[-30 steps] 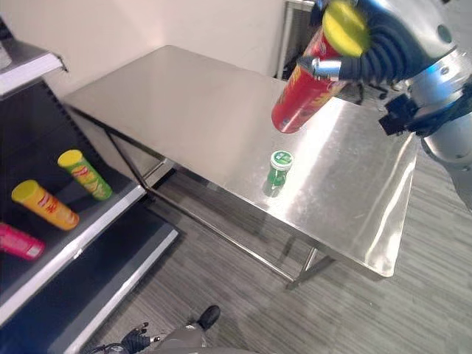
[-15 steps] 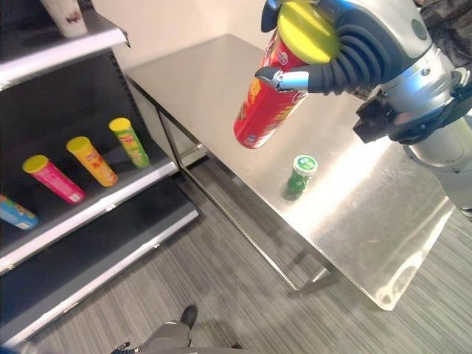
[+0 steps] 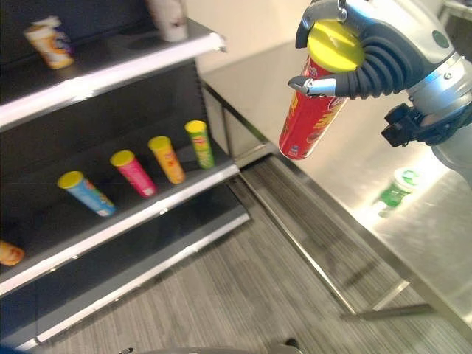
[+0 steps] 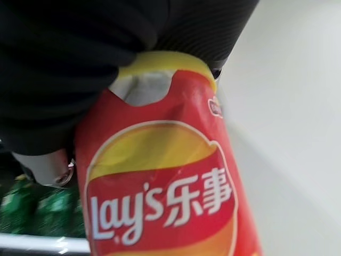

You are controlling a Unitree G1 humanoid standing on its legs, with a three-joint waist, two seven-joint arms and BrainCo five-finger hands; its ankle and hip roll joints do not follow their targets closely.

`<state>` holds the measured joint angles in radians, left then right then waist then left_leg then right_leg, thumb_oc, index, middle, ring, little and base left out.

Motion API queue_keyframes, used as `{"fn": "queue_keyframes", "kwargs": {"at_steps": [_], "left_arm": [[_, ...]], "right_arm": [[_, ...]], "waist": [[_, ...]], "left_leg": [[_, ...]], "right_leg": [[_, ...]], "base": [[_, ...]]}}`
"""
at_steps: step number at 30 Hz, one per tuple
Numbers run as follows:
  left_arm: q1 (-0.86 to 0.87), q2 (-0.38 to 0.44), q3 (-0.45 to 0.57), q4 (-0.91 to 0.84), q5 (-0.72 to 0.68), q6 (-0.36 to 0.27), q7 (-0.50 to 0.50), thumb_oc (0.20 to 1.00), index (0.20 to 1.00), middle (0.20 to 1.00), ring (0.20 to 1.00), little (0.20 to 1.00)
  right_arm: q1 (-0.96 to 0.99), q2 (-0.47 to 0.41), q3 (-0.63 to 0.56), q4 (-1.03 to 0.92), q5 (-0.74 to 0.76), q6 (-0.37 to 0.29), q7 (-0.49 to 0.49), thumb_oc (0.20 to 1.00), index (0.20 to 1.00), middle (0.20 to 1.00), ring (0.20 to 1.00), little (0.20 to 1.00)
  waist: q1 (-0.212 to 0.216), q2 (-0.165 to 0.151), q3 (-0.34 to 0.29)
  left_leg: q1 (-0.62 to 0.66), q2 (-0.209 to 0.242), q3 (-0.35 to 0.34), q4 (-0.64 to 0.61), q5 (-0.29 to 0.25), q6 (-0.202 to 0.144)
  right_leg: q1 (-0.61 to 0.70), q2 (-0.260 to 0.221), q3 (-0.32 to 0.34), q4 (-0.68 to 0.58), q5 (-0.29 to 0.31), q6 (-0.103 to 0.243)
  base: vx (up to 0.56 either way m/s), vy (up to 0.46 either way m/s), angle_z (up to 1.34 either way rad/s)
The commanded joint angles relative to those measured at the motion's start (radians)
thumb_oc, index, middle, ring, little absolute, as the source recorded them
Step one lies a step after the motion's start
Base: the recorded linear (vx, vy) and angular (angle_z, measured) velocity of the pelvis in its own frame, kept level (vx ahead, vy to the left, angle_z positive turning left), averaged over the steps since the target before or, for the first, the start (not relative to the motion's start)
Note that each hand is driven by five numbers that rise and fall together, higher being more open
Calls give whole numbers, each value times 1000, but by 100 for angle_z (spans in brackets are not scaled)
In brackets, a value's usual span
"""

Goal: Put the goods on the table back onto the shelves and tidy them up.

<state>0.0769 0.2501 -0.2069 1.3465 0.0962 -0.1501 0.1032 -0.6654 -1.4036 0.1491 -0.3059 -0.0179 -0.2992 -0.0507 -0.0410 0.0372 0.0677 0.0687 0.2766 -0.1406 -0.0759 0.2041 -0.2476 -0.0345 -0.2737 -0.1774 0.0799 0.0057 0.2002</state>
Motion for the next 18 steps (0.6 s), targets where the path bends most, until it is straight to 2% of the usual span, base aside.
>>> {"fn": "queue_keyframes", "kwargs": {"at_steps": [1, 2, 3, 4, 6, 7, 8, 9, 10, 11, 12, 13, 14, 15, 16, 18], "left_arm": [[31, -95, -94, 12, 85, -25, -73, 1000, 1000, 1000, 1000, 1000], [34, -79, -90, 17, 91, -21, -70, 1000, 1000, 1000, 1000, 1000], [36, -68, -84, 21, 93, -19, -64, 1000, 1000, 1000, 1000, 1000], [30, -52, -69, 21, 93, -12, -54, 1000, 1000, 1000, 1000, 1000], [34, -46, -54, 27, 79, -10, -59, 1000, 1000, 1000, 1000, 1000], [41, -44, -47, 29, 69, -10, -61, 1000, 1000, 1000, 1000, 1000], [51, -38, -38, 32, 63, -9, -70, 1000, 1000, 1000, 1000, 1000], [50, -37, -39, 32, 63, -9, -70, 1000, 1000, 1000, 1000, 1000], [55, -34, -38, 33, 60, -8, -78, 1000, 1000, 1000, 1000, 1000], [59, -33, -37, 34, 56, -9, -86, 1000, 1000, 1000, 1000, 1000], [54, -27, -38, 35, 57, -6, -93, 1000, 1000, 1000, 1000, 1000], [50, -24, -42, 33, 55, -8, -96, 1000, 1000, 1000, 1000, 1000], [47, -24, -45, 26, 52, -11, -96, 1000, 1000, 1000, 1000, 1000], [47, -22, -47, 25, 52, -11, -97, 1000, 1000, 1000, 1000, 1000], [41, -27, -57, 12, 53, -17, -98, 1000, 1000, 1000, 1000, 1000], [41, -44, -70, 7, 59, -18, -94, 1000, 1000, 1000, 1000, 1000]], "right_arm": [[126, 139, -157, 4, -26, 36, -22, 200, 200, 200, 200, 200], [179, 170, -195, -12, -46, 42, -23, 200, 200, 200, 200, 200], [194, 189, -193, -14, -65, 52, -27, 200, 200, 200, 200, 200], [201, 210, -174, -23, -87, 60, -27, 200, 200, 200, 200, 200], [257, 207, -205, -41, -71, 61, -16, 200, 200, 200, 200, 200], [284, 197, -228, -40, -57, 59, -13, 200, 200, 200, 200, 200], [321, 196, -258, -46, -34, 49, -11, 200, 200, 200, 200, 200], [325, 196, -263, -48, -33, 49, -11, 200, 200, 200, 200, 200], [340, 195, -275, -53, -23, 44, -5, 200, 200, 200, 200, 200], [358, 200, -282, -65, -14, 38, 0, 200, 200, 200, 200, 200], [387, 194, -296, -86, 6, 23, 14, 200, 200, 200, 200, 200], [401, 193, -302, -95, 13, 16, 17, 200, 200, 200, 200, 200], [416, 193, -311, -106, 26, 6, 21, 200, 200, 200, 200, 200], [425, 194, -319, -109, 28, 6, 23, 200, 200, 200, 200, 200], [433, 210, -318, -131, 41, -3, 26, 200, 200, 200, 200, 200], [420, 236, -285, -163, 74, -11, 45, 200, 200, 200, 200, 200]], "waist": [[39, -58, -47], [51, -82, -31], [61, -87, -11], [68, -91, 29], [52, -93, 34], [49, -95, 32], [44, -89, 34], [46, -91, 34], [44, -93, 33], [44, -96, 28], [37, -109, 25], [34, -113, 17], [34, -118, 11], [35, -120, 13], [47, -135, 9], [50, -140, 4]], "left_leg": [[85, -73, 53, -11, -331, 107], [101, -116, 57, -11, -348, 129], [108, -145, 67, -11, -355, 142], [111, -192, 77, -11, -354, 174], [104, -223, 34, -11, -339, 198], [100, -241, 23, -11, -332, 209], [96, -262, 0, -11, -316, 230], [93, -263, 0, -11, -313, 229], [89, -276, -8, -11, -303, 241], [80, -290, -14, -11, -291, 249], [62, -324, -31, -11, -259, 264], [53, -339, -44, -10, -255, 271], [47, -358, -59, -7, -247, 275], [50, -360, -60, -6, -249, 276], [46, -392, -92, 0, -244, 279], [33, -401, -105, 19, -246, 279]], "right_leg": [[-122, -202, 29, -69, 251, 52], [-103, -235, 15, -82, 298, 61], [-110, -260, -8, -77, 354, 62], [-106, -267, -39, -57, 331, 47], [-109, -180, 80, -26, 278, 26], [-115, -97, 151, -2, 219, 8], [-94, 24, 199, 28, 103, -23], [-97, 24, 200, 29, 105, -24], [-83, 87, 207, 44, 59, -43], [-78, 131, 216, 53, 33, -57], [-62, 243, 264, 91, -11, -91], [-52, 287, 295, 105, -32, -102], [-36, 316, 320, 120, -52, -119], [-35, 315, 319, 126, -58, -120], [-12, 326, 336, 96, -49, -146], [5, 328, 350, 49, -21, -146]], "base": [[-361, 570, 49], [-469, 700, 77], [-463, 560, 43], [-430, 527, 28], [-261, 407, 3], [-154, 388, 32], [-110, 283, 39], [-91, 235, 24], [-78, 116, 27], [-150, 216, 29], [-114, 181, 36], [-78, 170, 45], [7, 70, 60], [27, 31, 55], [27, -5, 33], [-3, -45, 12]]}}
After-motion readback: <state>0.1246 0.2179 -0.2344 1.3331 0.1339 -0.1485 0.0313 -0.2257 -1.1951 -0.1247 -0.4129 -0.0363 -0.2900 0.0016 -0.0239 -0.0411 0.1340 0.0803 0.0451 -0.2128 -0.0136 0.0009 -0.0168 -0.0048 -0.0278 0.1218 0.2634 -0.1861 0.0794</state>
